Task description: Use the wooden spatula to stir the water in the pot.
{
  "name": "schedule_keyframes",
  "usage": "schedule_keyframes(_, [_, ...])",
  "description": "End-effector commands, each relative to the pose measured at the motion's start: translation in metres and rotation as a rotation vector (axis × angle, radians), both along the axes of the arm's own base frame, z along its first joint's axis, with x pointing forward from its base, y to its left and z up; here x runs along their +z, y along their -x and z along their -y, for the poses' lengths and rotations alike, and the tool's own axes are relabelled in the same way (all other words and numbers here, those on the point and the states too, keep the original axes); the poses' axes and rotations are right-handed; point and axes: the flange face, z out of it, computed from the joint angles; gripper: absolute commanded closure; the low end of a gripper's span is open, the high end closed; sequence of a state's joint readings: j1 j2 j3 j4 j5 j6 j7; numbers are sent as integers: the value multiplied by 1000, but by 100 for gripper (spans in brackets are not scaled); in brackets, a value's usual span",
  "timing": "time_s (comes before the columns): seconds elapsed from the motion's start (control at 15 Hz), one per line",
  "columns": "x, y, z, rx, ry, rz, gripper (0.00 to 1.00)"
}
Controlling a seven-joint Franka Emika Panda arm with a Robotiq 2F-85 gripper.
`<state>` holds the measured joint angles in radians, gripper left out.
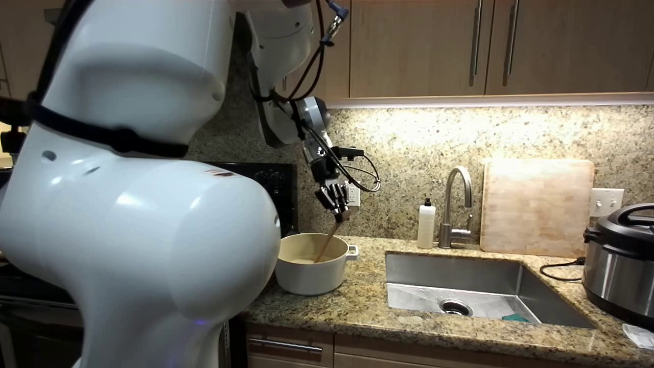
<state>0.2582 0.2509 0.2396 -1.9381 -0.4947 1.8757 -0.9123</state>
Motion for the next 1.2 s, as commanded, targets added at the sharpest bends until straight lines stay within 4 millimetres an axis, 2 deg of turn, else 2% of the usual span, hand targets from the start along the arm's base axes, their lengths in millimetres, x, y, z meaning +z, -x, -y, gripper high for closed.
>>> schedule_keyframes(0.0, [-10,-15,-25,85,-13,-7,93])
schedule_keyframes(0.2, [-16,-31,-49,131,-53,-8,93])
schedule_keyframes(0.33, [-14,-44,-52,117,-67,3,93])
schedule_keyframes(0.67, [-7,-65,-36,50,-60,17,93])
schedule_keyframes(1.13, [16,-57,0,-80,-1,71,93])
